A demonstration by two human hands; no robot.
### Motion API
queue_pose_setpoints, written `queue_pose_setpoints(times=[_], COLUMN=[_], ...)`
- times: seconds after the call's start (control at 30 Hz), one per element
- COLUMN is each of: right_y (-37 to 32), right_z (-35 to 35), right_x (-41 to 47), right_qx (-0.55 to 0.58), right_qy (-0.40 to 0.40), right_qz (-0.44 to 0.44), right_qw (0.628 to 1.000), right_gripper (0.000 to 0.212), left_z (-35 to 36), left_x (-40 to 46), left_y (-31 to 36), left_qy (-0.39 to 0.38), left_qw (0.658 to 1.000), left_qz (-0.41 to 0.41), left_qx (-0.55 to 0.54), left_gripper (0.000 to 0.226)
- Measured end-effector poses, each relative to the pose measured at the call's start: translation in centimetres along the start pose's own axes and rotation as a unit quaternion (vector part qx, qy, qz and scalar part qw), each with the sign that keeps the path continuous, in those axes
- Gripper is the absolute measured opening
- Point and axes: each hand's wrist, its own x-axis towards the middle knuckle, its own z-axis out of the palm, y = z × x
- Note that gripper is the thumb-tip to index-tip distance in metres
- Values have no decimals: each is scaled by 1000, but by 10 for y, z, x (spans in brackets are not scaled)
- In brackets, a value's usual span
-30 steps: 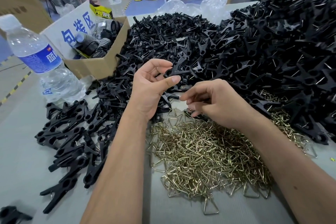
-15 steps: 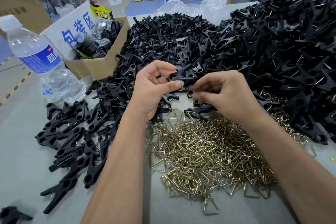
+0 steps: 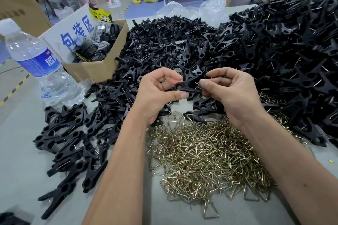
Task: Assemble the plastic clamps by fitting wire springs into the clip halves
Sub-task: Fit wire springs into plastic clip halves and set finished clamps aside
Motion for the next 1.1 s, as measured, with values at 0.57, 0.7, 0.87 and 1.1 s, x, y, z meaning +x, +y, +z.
queue_pose_setpoints(times=[0.57,0.7,0.87,1.1], right_y=[2,0,-2,-5], right_z=[-1,-2,-4,-5], right_x=[1,1,0,0], right_qx=[-48,-46,-105,-94], right_qy=[-9,-16,-30,-46], right_qz=[2,-6,-52,-62], right_qw=[999,999,993,993], right_gripper=[29,29,28,29], left_z=[5,6,7,10], left_x=[-2,-2,-2,-3], left_y=[3,3,1,0], left_qy=[-8,-6,-9,5], left_qw=[999,999,998,999], left_qz=[-24,-31,-35,-22], left_qx=[36,38,57,48], left_gripper=[44,43,43,43])
